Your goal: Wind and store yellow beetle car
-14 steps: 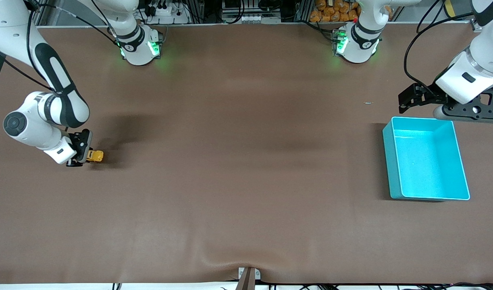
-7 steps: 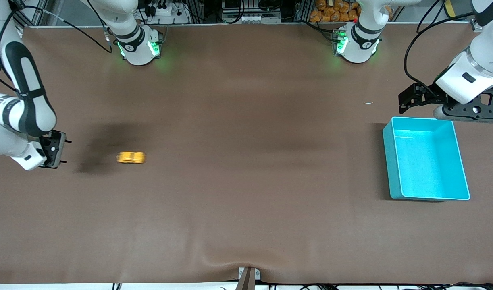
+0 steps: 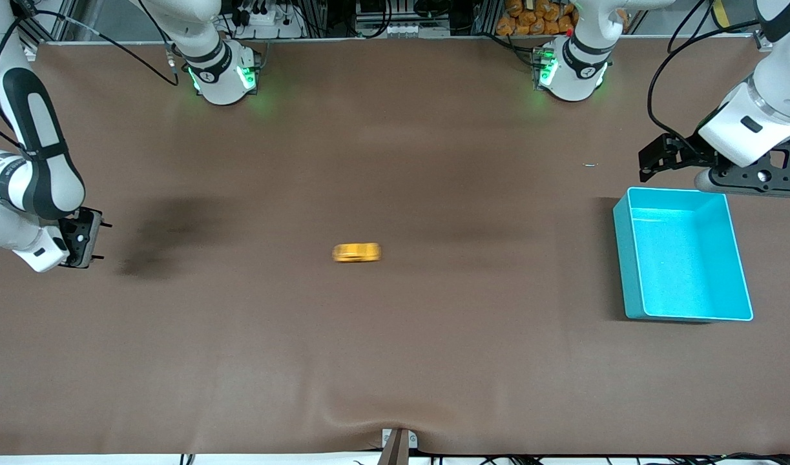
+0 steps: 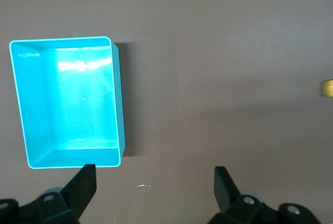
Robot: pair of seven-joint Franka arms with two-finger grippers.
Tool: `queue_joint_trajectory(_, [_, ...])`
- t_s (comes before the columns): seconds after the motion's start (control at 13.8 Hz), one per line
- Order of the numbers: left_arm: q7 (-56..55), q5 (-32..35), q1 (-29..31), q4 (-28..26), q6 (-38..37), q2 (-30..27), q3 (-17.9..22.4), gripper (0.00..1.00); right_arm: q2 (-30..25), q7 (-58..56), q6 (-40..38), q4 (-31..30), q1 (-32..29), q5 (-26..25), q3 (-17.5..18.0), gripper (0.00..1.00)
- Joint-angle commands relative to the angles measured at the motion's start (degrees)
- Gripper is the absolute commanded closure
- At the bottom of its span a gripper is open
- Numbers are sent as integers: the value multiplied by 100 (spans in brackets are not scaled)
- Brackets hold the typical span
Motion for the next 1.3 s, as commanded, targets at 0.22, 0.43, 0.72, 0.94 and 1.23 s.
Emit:
queue_joint_trajectory(0.22, [87, -19, 6, 121, 1, 52, 3, 0, 57, -70, -71, 107, -200, 71, 107, 15])
queue_joint_trajectory(0.43, [87, -19, 15, 121, 1, 61, 3, 0, -47, 26, -124, 256, -182, 413, 107, 15])
queue_joint_trajectory(0.72, [87, -19, 15, 121, 1, 61, 3, 0, -215, 1803, -2051, 1799, 45, 1143, 142, 0])
queue_joint_trajectory(0.94, [87, -10, 15, 121, 1, 61, 3, 0, -617, 3914, -2961, 2610, 440, 1205, 169, 0])
queue_joint_trajectory(1.23, [78, -10, -29, 121, 1, 61, 3, 0, -1014, 6132, -4129, 3243, 969, 1056, 151, 0])
